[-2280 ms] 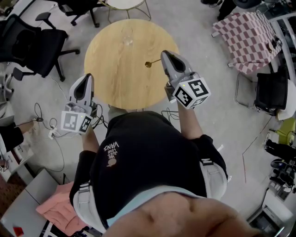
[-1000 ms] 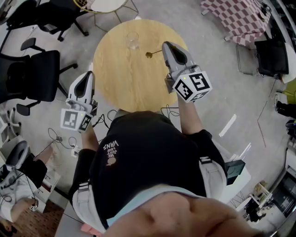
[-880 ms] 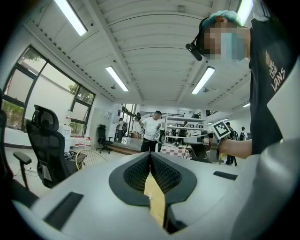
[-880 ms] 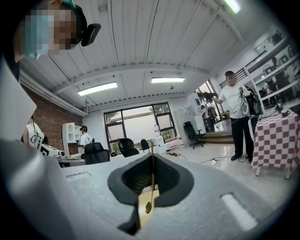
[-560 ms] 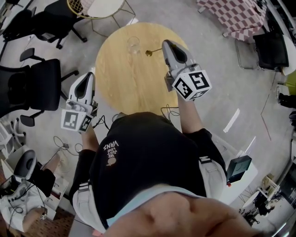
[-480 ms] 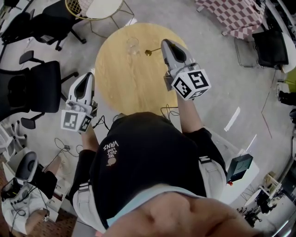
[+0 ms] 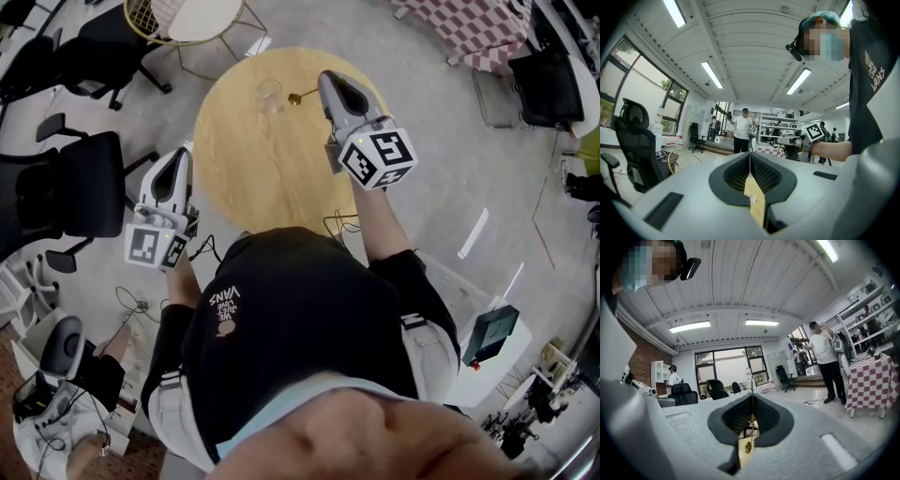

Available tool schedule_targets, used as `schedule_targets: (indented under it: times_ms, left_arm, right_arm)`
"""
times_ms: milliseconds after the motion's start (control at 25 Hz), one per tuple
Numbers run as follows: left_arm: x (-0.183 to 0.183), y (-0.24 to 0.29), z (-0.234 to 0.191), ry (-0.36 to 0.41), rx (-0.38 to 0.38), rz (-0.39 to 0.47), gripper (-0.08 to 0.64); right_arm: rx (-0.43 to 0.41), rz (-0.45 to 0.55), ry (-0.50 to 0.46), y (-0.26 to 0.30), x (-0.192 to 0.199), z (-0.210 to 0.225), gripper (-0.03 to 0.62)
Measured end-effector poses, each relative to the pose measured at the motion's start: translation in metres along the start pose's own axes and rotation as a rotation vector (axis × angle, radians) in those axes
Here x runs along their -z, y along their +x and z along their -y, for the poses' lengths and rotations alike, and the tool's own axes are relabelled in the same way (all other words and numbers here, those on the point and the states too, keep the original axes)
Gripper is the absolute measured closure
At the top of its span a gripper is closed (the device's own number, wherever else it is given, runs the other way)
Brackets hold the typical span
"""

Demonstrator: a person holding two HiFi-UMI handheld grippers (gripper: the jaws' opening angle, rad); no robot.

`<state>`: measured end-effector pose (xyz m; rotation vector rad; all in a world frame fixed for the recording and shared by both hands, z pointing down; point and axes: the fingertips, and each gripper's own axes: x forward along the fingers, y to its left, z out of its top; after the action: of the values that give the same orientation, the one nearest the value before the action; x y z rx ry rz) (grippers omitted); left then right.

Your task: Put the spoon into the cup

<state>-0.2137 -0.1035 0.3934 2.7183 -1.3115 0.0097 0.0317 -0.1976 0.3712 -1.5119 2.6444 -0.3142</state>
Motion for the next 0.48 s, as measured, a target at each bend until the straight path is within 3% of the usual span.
schedule_targets:
  times_ms: [480]
  left_arm:
    - [0.008,-0.022,-0.036,-0.007,-0.055,-0.010,0.563]
  right_arm:
    - [0.013,-0.048,0.015,0.046,0.035,-0.004,0.595]
